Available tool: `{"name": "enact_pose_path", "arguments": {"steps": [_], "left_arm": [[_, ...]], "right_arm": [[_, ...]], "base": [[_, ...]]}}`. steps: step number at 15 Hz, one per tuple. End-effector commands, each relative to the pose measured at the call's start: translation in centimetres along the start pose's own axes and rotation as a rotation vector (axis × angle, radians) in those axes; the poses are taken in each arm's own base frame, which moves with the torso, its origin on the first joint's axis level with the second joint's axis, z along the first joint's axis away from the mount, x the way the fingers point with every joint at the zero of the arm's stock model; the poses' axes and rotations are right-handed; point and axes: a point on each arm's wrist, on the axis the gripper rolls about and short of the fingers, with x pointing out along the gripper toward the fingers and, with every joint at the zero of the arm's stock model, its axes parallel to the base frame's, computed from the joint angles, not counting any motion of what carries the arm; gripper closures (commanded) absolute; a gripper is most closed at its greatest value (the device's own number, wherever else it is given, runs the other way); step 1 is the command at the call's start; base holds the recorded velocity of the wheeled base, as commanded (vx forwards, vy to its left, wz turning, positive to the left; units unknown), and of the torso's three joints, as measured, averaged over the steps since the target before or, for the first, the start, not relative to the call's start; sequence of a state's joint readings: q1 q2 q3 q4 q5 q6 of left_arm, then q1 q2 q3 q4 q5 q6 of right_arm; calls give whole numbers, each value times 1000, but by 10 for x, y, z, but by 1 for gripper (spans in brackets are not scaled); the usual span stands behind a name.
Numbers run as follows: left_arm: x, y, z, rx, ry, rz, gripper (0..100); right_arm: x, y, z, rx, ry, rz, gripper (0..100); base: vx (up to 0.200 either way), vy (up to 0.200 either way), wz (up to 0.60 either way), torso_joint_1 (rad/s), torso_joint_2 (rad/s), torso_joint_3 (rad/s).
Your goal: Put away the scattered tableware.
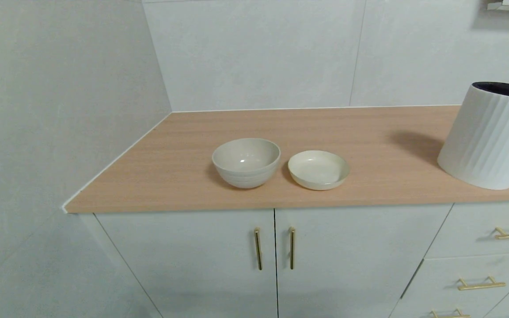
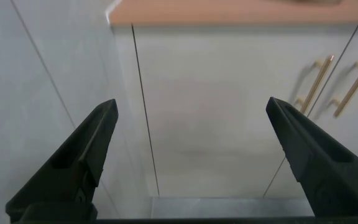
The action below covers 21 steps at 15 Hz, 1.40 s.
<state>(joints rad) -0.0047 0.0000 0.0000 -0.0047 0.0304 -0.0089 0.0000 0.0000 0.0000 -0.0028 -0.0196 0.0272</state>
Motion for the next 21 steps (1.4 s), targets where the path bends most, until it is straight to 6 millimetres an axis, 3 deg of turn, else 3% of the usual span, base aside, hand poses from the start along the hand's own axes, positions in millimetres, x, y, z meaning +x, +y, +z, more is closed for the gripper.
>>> {"name": "enact_pose_path", "arguments": {"steps": [1, 13, 21], "left_arm": [[0, 0, 0, 0, 0, 0, 0], [0, 0, 0, 0, 0, 0, 0], [0, 0, 0, 3, 0, 0, 0]], "right_arm": [[0, 0, 0, 0, 0, 0, 0], [0, 0, 0, 0, 0, 0, 0], [0, 0, 0, -3, 0, 1, 0]], "base": [[0, 0, 0, -183, 491, 290], [0, 0, 0, -146, 459, 305], [0, 0, 0, -14, 56, 42]]}}
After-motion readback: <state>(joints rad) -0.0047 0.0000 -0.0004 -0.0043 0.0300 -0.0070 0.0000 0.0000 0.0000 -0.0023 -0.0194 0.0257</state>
